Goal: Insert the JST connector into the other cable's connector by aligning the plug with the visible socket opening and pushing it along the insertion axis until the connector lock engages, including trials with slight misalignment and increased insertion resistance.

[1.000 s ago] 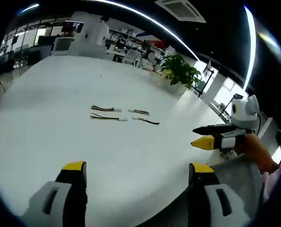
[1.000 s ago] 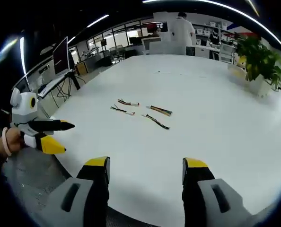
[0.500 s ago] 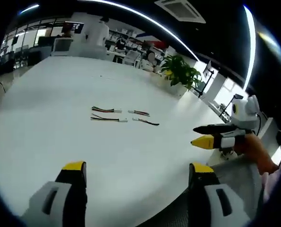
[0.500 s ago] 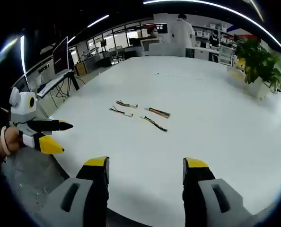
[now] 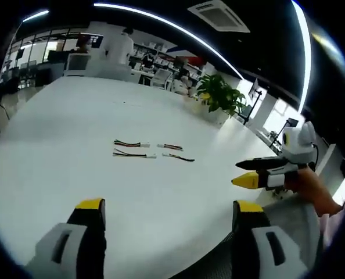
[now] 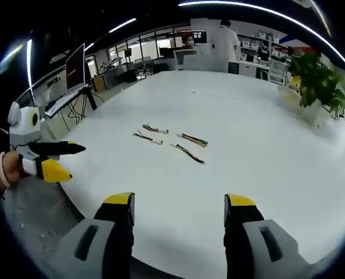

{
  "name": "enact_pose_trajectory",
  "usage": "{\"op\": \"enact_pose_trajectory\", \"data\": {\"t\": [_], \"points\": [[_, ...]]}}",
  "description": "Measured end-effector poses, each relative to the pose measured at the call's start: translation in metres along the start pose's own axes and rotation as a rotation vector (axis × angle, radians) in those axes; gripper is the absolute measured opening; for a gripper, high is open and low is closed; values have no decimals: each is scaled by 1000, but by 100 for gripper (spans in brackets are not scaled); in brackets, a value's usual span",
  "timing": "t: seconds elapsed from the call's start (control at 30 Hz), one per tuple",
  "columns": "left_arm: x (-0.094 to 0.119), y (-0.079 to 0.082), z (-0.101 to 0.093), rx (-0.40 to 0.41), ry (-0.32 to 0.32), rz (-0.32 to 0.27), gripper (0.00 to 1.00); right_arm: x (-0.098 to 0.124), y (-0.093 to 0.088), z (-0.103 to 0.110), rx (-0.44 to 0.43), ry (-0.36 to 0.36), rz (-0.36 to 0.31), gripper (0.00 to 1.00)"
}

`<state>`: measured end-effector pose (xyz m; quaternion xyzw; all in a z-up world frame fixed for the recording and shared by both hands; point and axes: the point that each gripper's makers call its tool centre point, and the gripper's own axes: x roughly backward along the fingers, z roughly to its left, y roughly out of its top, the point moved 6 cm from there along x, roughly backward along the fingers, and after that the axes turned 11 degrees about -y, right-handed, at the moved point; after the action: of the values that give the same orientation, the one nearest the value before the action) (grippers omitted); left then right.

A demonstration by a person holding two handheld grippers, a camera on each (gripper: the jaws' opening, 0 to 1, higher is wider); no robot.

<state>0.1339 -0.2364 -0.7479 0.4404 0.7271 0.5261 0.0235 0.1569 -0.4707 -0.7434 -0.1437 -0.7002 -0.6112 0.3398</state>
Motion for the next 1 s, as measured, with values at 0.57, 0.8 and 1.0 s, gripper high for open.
{"op": "enact_pose_trajectory", "data": {"t": [0.57,0.8,1.0], "points": [[5,-1,10,-19,66,15,88,2,2,9,-9,66,-9,60],[0,-2,10,-6,53,28,88,-2,3,12,48,91,-1,57],[1,-1,12,5,66,19,88,-2,5,9,52,107,-2,57]]}}
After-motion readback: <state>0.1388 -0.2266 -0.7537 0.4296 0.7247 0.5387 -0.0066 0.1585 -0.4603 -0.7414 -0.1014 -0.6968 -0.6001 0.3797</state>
